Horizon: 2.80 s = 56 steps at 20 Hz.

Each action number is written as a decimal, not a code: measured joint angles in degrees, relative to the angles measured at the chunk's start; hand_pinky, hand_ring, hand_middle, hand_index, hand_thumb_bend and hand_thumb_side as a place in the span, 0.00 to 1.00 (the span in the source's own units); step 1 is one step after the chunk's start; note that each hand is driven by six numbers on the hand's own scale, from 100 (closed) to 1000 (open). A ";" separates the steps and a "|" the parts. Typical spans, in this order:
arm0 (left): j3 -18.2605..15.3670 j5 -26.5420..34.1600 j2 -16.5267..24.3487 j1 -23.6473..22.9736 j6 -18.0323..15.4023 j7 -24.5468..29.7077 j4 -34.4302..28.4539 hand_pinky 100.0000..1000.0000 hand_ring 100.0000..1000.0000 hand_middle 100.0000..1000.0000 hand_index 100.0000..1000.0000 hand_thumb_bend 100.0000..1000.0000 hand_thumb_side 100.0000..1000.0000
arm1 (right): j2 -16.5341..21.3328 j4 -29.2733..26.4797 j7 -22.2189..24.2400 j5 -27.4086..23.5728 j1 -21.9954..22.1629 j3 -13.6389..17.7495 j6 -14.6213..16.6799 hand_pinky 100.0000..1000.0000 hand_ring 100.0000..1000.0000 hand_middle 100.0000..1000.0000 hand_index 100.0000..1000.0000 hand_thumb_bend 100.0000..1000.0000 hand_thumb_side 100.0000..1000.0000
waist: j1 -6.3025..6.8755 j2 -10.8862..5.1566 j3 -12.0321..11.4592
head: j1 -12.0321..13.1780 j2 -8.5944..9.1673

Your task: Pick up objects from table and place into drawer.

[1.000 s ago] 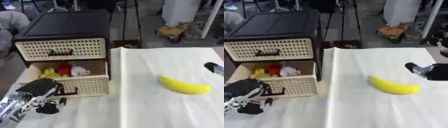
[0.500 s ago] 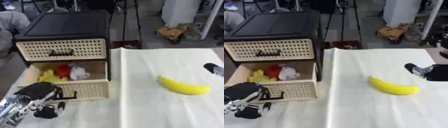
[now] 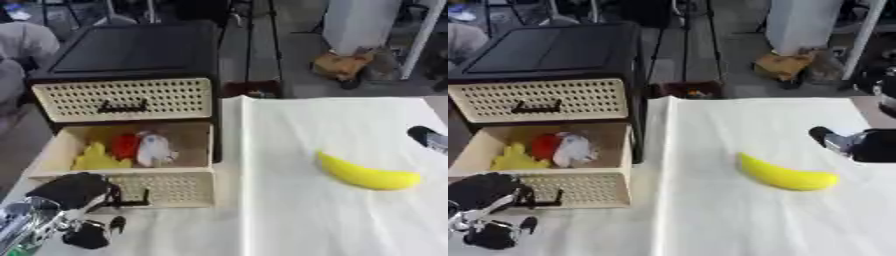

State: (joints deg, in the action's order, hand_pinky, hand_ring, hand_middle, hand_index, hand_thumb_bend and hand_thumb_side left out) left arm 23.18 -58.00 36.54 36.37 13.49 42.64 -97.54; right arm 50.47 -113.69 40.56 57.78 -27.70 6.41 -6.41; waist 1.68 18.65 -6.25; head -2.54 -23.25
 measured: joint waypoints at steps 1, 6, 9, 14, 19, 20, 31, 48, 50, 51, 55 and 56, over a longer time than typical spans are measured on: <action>0.00 0.00 0.16 -0.10 -0.02 0.10 -0.42 0.00 0.00 0.00 0.64 0.05 0.35 | 0.00 0.00 0.00 0.00 0.00 0.00 0.00 0.85 0.94 0.85 0.88 0.37 0.87 | 0.01 0.00 -0.02 | 0.01 0.01; 0.23 0.12 0.76 -0.64 -0.09 0.84 -2.41 0.00 0.00 0.00 0.64 0.04 0.35 | 0.00 0.00 -0.01 0.00 0.00 0.01 -0.01 0.85 0.94 0.85 0.88 0.37 0.87 | 0.06 -0.01 -0.04 | 0.06 0.16; 0.29 0.52 0.85 -1.03 0.08 1.17 -3.76 0.00 0.00 0.00 0.64 0.04 0.35 | 0.00 0.00 -0.04 0.00 0.00 0.06 -0.04 0.85 0.94 0.85 0.88 0.37 0.87 | 0.06 -0.01 -0.09 | 0.10 0.17; 0.32 0.87 1.28 -1.43 0.26 1.90 -5.74 0.00 0.00 0.00 0.64 0.04 0.36 | -0.09 0.00 -0.15 0.01 0.00 0.30 -0.15 0.86 0.94 0.85 0.88 0.37 0.88 | 0.15 -0.01 -0.18 | 0.13 0.18; 0.66 1.01 1.63 -2.33 0.35 2.63 -6.76 0.00 0.00 0.00 0.65 0.04 0.36 | -0.31 0.00 -0.23 0.01 0.00 0.31 -0.22 0.86 0.94 0.85 0.88 0.36 0.88 | 0.13 -0.06 -0.19 | 0.14 0.22; 0.67 1.01 1.78 -2.55 0.34 2.75 -6.79 0.00 0.00 0.00 0.65 0.05 0.36 | -0.32 0.00 -0.24 0.01 0.00 0.32 -0.23 0.86 0.94 0.85 0.88 0.36 0.88 | 0.11 -0.07 -0.18 | 0.14 0.23; 1.38 1.08 2.08 -3.67 -0.12 3.58 -6.69 0.00 0.00 0.00 0.94 0.04 0.39 | -0.37 0.00 -0.43 0.01 0.00 0.32 -0.26 0.86 0.94 0.85 0.88 0.36 0.88 | 0.00 -0.08 -0.12 | 0.40 0.26; -1.19 5.68 3.49 -6.16 1.73 6.24 -15.02 0.00 0.00 0.00 0.97 0.00 0.40 | -0.43 0.00 -0.61 0.07 0.49 0.59 -0.52 0.86 0.94 0.85 0.88 0.36 0.88 | -0.04 -0.08 -0.09 | 0.38 0.26; -2.03 5.97 3.81 -6.19 1.87 5.65 -15.68 0.00 0.00 0.00 0.96 0.00 0.38 | -0.43 0.00 -0.77 0.07 0.50 0.69 -0.64 0.86 0.94 0.85 0.87 0.36 0.88 | -0.06 -0.08 -0.11 | 0.36 0.26; -2.51 6.09 3.86 -6.19 1.80 5.14 -15.83 0.00 0.00 0.00 0.95 0.00 0.38 | -0.43 0.00 -0.88 0.07 0.50 0.70 -0.63 0.86 0.94 0.85 0.87 0.36 0.88 | -0.07 -0.08 -0.15 | 0.32 0.26; -4.15 7.14 3.88 -6.17 0.93 2.25 -15.98 0.00 0.00 0.00 0.91 0.00 0.37 | -0.44 0.00 -1.29 -0.47 0.49 0.68 -0.32 0.86 0.93 0.82 0.87 0.38 0.86 | -0.27 -0.08 -0.32 | -0.19 0.25; -4.64 7.58 3.88 -6.08 0.58 1.22 -15.98 0.00 0.00 0.00 0.91 0.00 0.37 | -0.44 0.00 -1.36 -0.78 0.49 0.65 -0.25 0.85 0.93 0.81 0.87 0.38 0.85 | -0.31 -0.09 -0.43 | -0.67 0.22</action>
State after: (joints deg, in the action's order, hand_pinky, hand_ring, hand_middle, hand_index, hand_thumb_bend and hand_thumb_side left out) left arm 18.54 -50.42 40.41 30.29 14.07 43.87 -113.52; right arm 50.04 -113.69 39.20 57.00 -27.21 7.07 -6.65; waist 1.38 18.56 -6.67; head -3.21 -23.03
